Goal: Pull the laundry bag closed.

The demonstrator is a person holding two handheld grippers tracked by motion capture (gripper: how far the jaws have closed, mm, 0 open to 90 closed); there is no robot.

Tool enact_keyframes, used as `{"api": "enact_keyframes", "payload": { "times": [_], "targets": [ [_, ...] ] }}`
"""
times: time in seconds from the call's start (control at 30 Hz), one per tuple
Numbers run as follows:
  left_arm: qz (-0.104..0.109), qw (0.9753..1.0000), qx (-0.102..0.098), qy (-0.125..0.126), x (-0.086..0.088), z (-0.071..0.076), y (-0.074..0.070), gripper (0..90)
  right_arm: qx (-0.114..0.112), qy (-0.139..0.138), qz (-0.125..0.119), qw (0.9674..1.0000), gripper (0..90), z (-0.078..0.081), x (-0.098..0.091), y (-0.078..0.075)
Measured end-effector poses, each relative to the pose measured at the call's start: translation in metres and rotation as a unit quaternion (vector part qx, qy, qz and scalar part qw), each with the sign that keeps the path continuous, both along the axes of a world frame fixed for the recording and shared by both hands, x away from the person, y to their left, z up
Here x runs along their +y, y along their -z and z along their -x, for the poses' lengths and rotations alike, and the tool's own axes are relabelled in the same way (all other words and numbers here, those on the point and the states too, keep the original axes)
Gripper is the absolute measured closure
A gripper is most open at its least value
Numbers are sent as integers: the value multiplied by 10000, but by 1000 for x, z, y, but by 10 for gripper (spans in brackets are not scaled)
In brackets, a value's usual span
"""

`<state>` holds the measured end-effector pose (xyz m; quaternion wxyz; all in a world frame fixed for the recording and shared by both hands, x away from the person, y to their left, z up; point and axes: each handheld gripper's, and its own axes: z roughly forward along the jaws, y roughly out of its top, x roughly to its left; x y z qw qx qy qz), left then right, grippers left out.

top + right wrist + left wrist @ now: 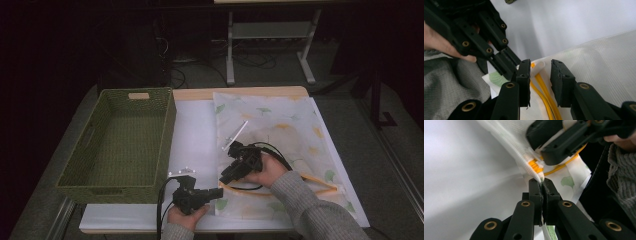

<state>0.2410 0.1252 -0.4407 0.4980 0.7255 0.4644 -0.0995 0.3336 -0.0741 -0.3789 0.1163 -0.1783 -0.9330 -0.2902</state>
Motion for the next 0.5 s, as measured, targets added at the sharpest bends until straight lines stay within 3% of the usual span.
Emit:
{"api": "enact_keyframes", "payload": {
  "times": [0.2,0.5],
  "targets": [
    [-45,9999,-73,83,-3,1,-1,874,340,-56,-89,9994,712,-4,4,4],
    [47,9999,61,-114,5,1,4,876,222,-146,-170,9995,828,-1,1,-1]
  ]
}}
